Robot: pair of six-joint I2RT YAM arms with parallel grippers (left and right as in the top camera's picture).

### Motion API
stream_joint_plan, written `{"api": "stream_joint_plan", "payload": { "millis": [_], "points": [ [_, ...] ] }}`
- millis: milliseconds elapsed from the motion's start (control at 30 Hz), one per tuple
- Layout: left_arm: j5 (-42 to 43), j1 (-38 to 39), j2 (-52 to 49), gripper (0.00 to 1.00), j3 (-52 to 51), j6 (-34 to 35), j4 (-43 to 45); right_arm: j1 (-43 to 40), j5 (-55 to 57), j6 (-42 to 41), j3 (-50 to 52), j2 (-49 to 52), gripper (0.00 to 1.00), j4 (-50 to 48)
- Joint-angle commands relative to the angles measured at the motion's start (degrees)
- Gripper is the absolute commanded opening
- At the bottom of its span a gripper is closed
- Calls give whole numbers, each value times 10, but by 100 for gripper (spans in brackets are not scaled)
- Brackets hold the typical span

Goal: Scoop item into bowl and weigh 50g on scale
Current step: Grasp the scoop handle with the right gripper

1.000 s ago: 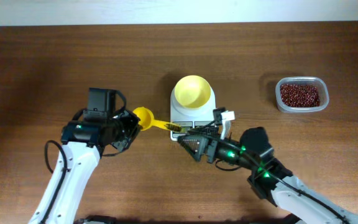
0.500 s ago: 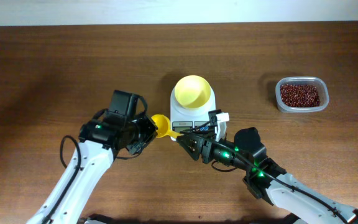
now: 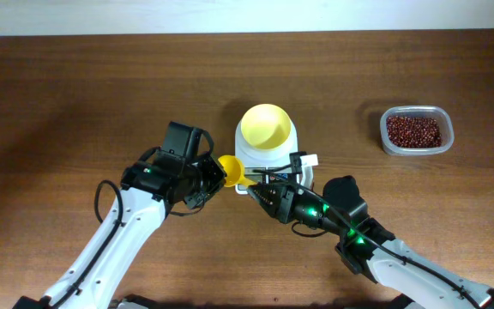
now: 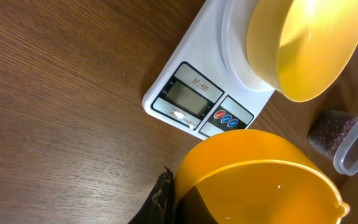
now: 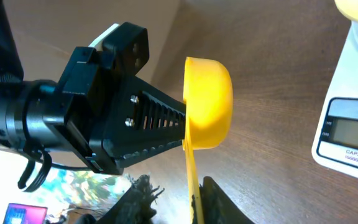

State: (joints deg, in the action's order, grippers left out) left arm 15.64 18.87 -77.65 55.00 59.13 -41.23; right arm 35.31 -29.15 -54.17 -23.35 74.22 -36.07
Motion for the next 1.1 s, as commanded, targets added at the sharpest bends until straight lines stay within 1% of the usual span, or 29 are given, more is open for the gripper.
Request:
{"api": "stream_joint_plan", "payload": {
  "millis": [0,133,200,267,567,600,633,767,833,867,1067],
  "points": [
    [-4,21,-3,0,9,-9,2,4,-2,-23,-6,4,25,-2],
    [-4,25,-3,0,9,-9,4,4,-1,-23,-6,4,20,-2],
    [-4,25,-3,0,9,-9,4,4,-1,-23,-6,4,15,-2],
    [-4,25,-3,0,9,-9,4,4,-1,-23,-6,4,13,-2],
    [-4,25,-3,0,9,-9,2,3,16,-23,-6,4,14,-4],
    [-4,25,-3,0,9,-9,2,3,16,-23,-6,4,21,-4],
    [-4,25,-3,0,9,-9,2,3,16,-23,-6,4,23,-4],
    [-4,25,-3,0,9,-9,0,4,16,-23,-6,4,23,-4],
    [-4,25,-3,0,9,-9,1,4,16,-23,-6,4,21,-4],
    [-4,25,-3,0,9,-9,0,4,16,-23,-6,4,18,-4],
    [-4,25,-3,0,9,-9,0,4,16,-23,-6,4,9,-4]
  ]
}}
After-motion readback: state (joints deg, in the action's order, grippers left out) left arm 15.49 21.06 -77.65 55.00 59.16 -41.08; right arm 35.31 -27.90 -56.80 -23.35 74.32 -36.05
